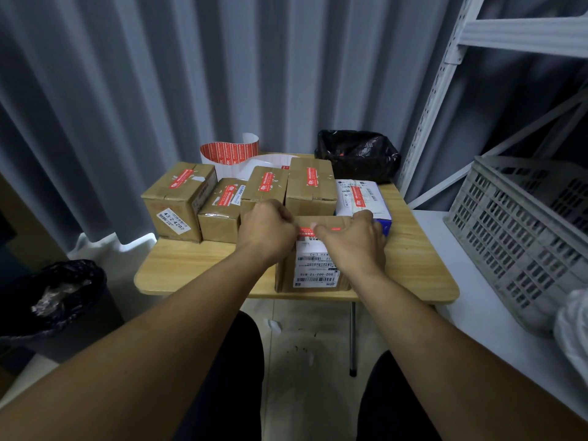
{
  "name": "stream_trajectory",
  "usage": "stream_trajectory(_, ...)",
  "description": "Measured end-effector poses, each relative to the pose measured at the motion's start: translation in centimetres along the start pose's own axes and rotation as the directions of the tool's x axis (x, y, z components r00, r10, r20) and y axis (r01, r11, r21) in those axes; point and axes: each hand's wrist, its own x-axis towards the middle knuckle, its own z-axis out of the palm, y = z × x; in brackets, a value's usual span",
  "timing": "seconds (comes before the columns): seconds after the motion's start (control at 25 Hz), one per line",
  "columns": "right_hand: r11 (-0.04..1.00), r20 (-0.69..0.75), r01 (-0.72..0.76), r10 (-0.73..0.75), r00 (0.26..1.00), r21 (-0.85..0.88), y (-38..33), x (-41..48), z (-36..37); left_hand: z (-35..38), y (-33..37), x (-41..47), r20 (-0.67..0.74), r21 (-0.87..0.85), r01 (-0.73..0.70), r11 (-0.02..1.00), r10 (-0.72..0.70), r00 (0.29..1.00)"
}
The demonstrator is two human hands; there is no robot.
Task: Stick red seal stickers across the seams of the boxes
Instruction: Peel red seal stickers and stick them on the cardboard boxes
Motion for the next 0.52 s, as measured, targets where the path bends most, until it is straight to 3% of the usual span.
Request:
stream_trajectory(0.36,0.985,0.008,0.029,-0.028,1.0,-0.17,-0.8,-0.3,-0.2,-1.0,0.1,-1.0,0.103,-0.382,0.219,0.898,-0.194,0.976)
stream_trajectory(0.52,0.959,0.026,0.089,-0.085,0.996,-0.269,-1.4,-0.8,0.0,-0.9,-0.5,-0.5,0.192,-0.442,0.316,0.839,-0.256,0.948)
